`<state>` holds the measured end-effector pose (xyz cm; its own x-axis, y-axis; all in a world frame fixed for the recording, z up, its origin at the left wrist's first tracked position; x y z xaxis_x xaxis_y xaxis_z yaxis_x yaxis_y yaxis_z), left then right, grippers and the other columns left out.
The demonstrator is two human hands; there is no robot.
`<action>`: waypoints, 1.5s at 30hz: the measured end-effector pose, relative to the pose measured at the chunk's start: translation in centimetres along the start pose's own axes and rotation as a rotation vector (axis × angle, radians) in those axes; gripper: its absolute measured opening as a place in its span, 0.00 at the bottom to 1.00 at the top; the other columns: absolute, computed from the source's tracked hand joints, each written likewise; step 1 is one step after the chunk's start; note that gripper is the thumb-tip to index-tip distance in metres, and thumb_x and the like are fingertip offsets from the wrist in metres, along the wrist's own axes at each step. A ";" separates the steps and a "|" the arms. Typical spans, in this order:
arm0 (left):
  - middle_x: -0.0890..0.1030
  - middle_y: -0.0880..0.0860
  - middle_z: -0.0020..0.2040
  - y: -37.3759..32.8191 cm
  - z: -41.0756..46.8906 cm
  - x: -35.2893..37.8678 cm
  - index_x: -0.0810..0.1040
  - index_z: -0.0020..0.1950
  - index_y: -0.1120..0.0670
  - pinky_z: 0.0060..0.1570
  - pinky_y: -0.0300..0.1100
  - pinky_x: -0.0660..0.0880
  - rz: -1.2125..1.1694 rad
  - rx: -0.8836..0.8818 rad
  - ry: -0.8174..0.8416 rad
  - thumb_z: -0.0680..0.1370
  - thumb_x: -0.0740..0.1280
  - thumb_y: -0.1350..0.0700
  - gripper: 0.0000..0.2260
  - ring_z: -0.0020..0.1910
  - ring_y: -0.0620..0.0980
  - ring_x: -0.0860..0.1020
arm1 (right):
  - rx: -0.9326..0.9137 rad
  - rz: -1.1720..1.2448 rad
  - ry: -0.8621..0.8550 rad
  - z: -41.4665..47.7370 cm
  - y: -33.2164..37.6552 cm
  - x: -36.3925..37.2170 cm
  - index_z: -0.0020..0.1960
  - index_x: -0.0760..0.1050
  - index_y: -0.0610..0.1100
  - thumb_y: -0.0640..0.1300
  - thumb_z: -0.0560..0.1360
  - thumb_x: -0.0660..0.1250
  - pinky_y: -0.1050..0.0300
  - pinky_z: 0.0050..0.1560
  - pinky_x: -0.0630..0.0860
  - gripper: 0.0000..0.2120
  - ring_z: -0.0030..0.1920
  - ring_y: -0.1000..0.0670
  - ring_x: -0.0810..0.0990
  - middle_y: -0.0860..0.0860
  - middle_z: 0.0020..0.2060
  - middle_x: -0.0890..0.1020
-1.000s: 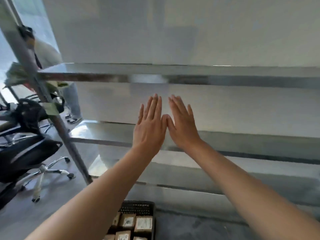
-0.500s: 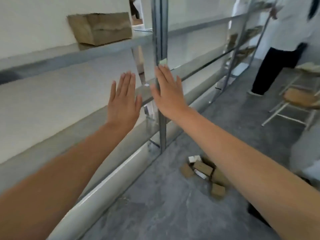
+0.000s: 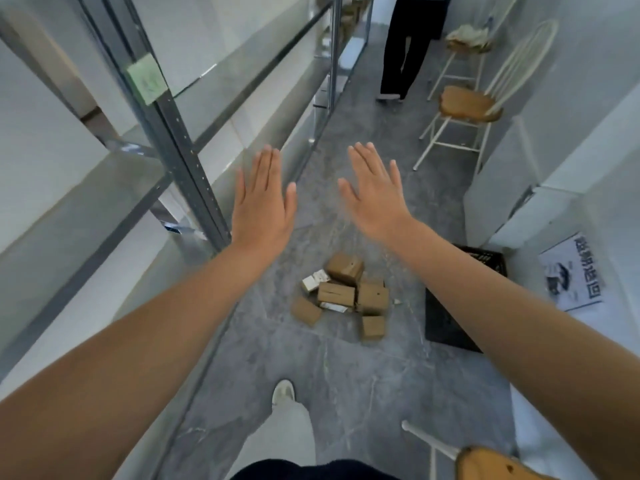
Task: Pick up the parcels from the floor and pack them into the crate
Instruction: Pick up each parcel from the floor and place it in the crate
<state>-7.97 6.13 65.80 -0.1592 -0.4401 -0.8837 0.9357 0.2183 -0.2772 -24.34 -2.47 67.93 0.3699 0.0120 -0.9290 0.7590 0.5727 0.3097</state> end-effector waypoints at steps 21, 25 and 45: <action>0.62 0.57 0.77 2.9 9.1 37.6 0.60 0.78 0.59 0.75 0.46 0.55 -0.396 -0.531 0.606 0.84 0.55 0.53 0.23 0.76 0.54 0.60 | 0.569 0.150 0.621 9.7 -26.1 30.4 0.76 0.58 0.41 0.47 0.82 0.54 0.43 0.76 0.48 0.24 0.77 0.46 0.54 0.45 0.77 0.58; 0.72 0.59 0.69 5.2 7.0 47.1 0.66 0.73 0.57 0.68 0.54 0.67 -0.403 -0.639 0.713 0.80 0.54 0.49 0.23 0.67 0.58 0.71 | 0.601 0.111 0.704 9.2 -31.1 38.7 0.75 0.58 0.39 0.46 0.82 0.54 0.45 0.71 0.58 0.24 0.73 0.41 0.62 0.41 0.74 0.62; 0.79 0.61 0.48 20.8 -9.1 85.2 0.76 0.42 0.58 0.60 0.53 0.72 -0.630 -1.098 1.096 0.73 0.60 0.60 0.06 0.54 0.61 0.77 | 1.280 0.667 0.665 3.3 -40.3 79.3 0.79 0.52 0.48 0.42 0.78 0.58 0.51 0.60 0.71 0.31 0.67 0.40 0.68 0.47 0.75 0.55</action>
<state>-4.93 -18.90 -18.69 -0.9716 -0.0182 -0.2358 0.0705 0.9293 -0.3624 -23.80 -27.30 -17.50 0.7766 0.5056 -0.3758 0.6208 -0.7156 0.3201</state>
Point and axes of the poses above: each hand's wrist, its own z-axis towards the middle knuckle, its own x-axis out of the palm, y = z × x, the point moved 2 cm from there along z, towards the middle knuckle
